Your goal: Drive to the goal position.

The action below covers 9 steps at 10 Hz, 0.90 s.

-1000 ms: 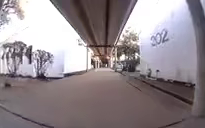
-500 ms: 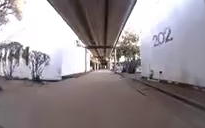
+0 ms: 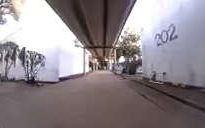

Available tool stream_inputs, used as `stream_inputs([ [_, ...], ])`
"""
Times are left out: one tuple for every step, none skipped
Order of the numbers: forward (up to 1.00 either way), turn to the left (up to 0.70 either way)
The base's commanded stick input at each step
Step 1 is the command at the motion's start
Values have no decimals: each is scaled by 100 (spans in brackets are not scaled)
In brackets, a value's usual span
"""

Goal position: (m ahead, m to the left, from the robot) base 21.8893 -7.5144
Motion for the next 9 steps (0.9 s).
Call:
stream_inputs([
  [70,0],
  [70,0],
  [70,0],
  [70,0],
  [70,0],
  [70,0],
  [70,0],
  [70,0],
  [70,0],
])
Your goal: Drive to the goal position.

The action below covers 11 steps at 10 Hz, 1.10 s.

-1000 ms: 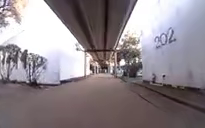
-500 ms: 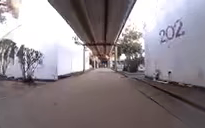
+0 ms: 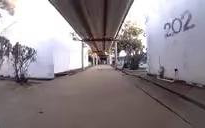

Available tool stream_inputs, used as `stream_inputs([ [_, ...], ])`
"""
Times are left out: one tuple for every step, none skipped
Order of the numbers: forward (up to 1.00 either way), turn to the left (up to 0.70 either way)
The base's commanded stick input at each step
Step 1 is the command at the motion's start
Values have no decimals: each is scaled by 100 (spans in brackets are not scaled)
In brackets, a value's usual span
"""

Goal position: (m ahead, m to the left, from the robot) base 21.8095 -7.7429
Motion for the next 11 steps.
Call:
stream_inputs([
  [70,0],
  [70,0],
  [70,0],
  [70,0],
  [70,0],
  [70,0],
  [70,0],
  [70,0],
  [70,0],
  [70,0],
  [70,0],
])
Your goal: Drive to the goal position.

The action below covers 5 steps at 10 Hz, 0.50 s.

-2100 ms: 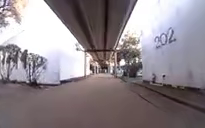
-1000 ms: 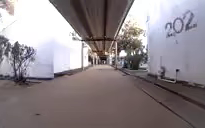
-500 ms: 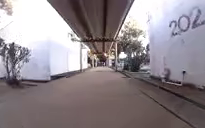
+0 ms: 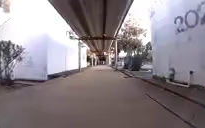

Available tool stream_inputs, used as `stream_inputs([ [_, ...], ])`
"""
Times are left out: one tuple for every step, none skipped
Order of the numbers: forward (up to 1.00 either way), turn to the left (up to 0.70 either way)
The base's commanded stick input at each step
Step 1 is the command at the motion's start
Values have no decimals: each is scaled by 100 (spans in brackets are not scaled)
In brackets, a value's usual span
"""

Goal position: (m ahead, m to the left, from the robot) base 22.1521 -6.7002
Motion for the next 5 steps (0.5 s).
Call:
stream_inputs([
  [70,0],
  [70,0],
  [70,0],
  [70,0],
  [70,0],
])
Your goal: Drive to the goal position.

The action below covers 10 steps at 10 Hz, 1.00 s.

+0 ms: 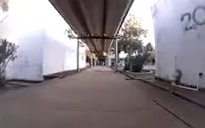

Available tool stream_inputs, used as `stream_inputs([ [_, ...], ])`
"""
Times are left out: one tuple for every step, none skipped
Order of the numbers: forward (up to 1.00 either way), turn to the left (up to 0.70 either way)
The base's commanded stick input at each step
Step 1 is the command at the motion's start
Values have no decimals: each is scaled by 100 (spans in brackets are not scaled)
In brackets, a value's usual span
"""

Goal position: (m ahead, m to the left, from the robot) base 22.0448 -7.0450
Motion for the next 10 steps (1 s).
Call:
stream_inputs([
  [70,0],
  [70,0],
  [70,0],
  [70,0],
  [70,0],
  [70,0],
  [70,0],
  [70,0],
  [70,0],
  [70,0],
])
